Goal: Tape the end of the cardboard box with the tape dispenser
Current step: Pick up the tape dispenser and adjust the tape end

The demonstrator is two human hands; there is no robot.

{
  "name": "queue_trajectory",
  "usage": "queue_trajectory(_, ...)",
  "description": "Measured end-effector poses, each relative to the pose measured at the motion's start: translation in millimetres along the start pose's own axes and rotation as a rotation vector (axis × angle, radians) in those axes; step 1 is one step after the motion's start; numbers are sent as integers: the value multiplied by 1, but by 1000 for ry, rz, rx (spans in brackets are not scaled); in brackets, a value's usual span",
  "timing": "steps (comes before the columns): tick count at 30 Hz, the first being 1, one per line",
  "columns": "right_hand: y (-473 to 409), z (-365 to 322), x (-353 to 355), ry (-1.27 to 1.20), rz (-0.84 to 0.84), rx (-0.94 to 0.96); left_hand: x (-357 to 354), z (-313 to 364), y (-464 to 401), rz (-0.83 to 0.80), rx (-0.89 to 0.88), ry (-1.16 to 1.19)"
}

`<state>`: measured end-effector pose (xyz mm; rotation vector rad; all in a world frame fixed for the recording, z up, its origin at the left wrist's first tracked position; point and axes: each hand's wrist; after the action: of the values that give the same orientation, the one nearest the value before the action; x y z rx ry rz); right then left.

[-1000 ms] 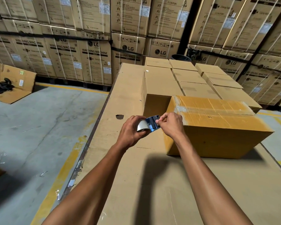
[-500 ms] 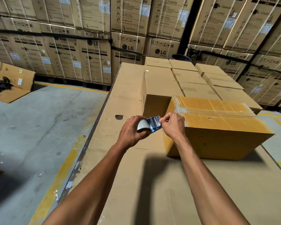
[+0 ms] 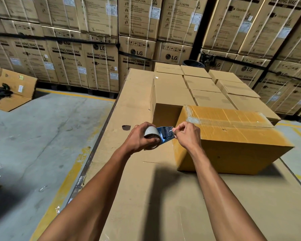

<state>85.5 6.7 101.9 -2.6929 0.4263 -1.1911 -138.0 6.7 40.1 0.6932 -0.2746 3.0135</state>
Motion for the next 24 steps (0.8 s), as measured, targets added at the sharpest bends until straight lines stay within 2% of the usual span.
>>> queue_trajectory(5, -7, -2, 3, 45, 3, 52, -3, 0, -1, -30, 22, 18)
queue_trajectory(12, -9, 14, -6, 28, 12, 0, -5, -2, -3, -20, 15, 6)
queue_trajectory(21, -13, 19, -9, -465, 8, -299, -2, -4, -8, -35, 16, 33)
queue_trajectory(24, -13, 21, -9, -584, -40, -377, 0, -3, -10, -56, 15, 36)
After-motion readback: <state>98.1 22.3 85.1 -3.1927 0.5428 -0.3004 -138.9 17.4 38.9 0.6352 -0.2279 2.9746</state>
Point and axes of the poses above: each hand's wrist, its own y-axis away from the middle knuckle, its own x-axis out of the back of the hand, z = x × y, and after that the axes turned 4 degrees about z, right-handed
